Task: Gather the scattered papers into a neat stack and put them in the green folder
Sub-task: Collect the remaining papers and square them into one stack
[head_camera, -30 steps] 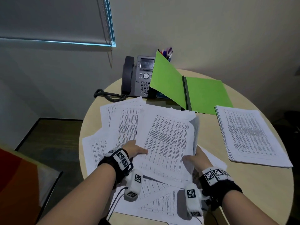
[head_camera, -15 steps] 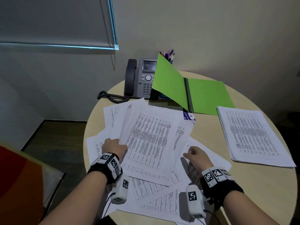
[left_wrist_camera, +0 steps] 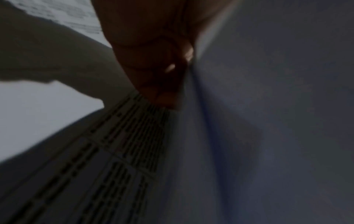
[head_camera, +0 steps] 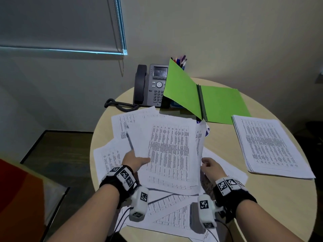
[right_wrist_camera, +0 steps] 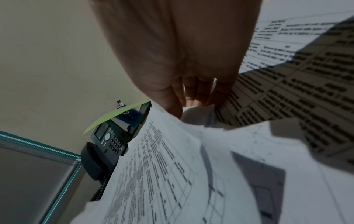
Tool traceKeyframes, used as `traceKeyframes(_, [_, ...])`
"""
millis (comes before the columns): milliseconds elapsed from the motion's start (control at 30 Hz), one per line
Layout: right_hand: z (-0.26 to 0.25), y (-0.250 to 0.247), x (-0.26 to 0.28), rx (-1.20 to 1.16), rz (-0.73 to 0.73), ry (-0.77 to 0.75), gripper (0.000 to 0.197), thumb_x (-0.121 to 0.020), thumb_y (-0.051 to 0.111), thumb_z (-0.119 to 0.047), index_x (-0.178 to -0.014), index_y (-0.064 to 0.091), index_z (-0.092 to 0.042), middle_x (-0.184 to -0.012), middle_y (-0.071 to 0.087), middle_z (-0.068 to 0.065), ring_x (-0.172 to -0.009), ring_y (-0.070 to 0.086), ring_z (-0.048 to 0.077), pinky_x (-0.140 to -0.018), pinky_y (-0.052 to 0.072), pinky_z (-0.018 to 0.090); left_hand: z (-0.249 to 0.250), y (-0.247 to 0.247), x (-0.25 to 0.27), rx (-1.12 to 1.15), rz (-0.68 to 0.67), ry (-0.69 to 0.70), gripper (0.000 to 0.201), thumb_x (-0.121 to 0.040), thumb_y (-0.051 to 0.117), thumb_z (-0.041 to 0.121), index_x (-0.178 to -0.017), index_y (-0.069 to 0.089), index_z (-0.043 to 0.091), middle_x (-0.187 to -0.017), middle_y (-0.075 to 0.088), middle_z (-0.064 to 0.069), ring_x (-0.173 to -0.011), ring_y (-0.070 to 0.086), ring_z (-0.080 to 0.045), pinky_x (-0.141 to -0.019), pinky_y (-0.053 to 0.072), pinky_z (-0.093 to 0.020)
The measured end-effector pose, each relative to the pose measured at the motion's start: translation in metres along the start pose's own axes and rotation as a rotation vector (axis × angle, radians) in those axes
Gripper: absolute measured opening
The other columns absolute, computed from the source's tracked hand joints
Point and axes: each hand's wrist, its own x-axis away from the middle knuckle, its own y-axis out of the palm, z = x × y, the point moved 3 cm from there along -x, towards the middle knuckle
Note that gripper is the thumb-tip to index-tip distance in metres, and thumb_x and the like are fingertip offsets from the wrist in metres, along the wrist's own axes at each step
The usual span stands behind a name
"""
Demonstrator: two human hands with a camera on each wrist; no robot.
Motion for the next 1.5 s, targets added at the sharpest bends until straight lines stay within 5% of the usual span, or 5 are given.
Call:
traceKeyframes(367, [0.007, -0.002, -0.019, 0.090, -0.031, 0.043, 0.043, -0.073, 0.054, 0.013, -0.051, 0.032, -0.016, -0.058, 0.035, 0.004, -0.071, 0.037, 0.020, -0.068, 0.027, 0.028, -0.034, -0.033, -0.011, 0.036, 0.178, -0.010, 0.023, -0.087, 0.051, -0.002, -0.109, 0.055, 0.001, -0.091, 0.056, -0.014, -0.086, 0.052, -0.027, -0.078, 0.042, -0.032])
traceKeyframes(500, [0.008, -0.019, -0.014, 0.187, 0.150, 0.105, 0.018, -0.073, 0.065, -0.003, -0.084, 0.058, -0.016, -0.096, 0.062, 0.009, -0.092, 0.058, 0.029, -0.084, 0.045, 0.036, -0.043, -0.043, -0.003, -0.055, 0.230, -0.002, 0.027, -0.089, 0.048, -0.001, -0.116, 0.053, -0.003, -0.092, 0.055, -0.015, -0.079, 0.049, -0.026, -0.066, 0.040, -0.027])
traceKeyframes(767, [0.047, -0.053, 0.011, 0.472, 0.288, 0.339, 0.100, -0.062, 0.079, -0.046, -0.139, 0.027, -0.010, -0.141, 0.033, 0.020, -0.131, 0.031, 0.039, -0.104, 0.036, 0.050, -0.055, -0.040, -0.006, 0.034, 0.229, -0.012, 0.023, -0.088, 0.050, -0.001, -0.110, 0.054, 0.003, -0.089, 0.057, -0.016, -0.077, 0.053, -0.027, -0.072, 0.043, -0.031])
traceKeyframes(967, [0.067, -0.057, 0.035, 0.468, 0.308, 0.484, 0.124, -0.061, 0.078, -0.058, -0.148, 0.005, -0.008, -0.147, 0.023, 0.027, -0.135, 0.026, 0.043, -0.107, 0.030, 0.050, -0.062, -0.012, -0.004, 0.086, 0.142, 0.007, 0.033, -0.086, 0.055, -0.002, -0.118, 0.052, -0.001, -0.096, 0.059, -0.016, -0.089, 0.056, -0.030, -0.091, 0.047, -0.047])
traceKeyframes(1500, [0.072, -0.056, 0.058, 0.140, 0.420, 0.517, 0.110, -0.068, 0.082, -0.022, -0.146, 0.007, -0.001, -0.141, 0.035, 0.024, -0.130, 0.037, 0.041, -0.104, 0.039, 0.048, -0.051, 0.003, 0.022, -0.122, 0.197, 0.104, 0.035, -0.090, 0.052, 0.005, -0.125, 0.052, -0.002, -0.094, 0.055, -0.013, -0.083, 0.050, -0.026, -0.072, 0.036, -0.031])
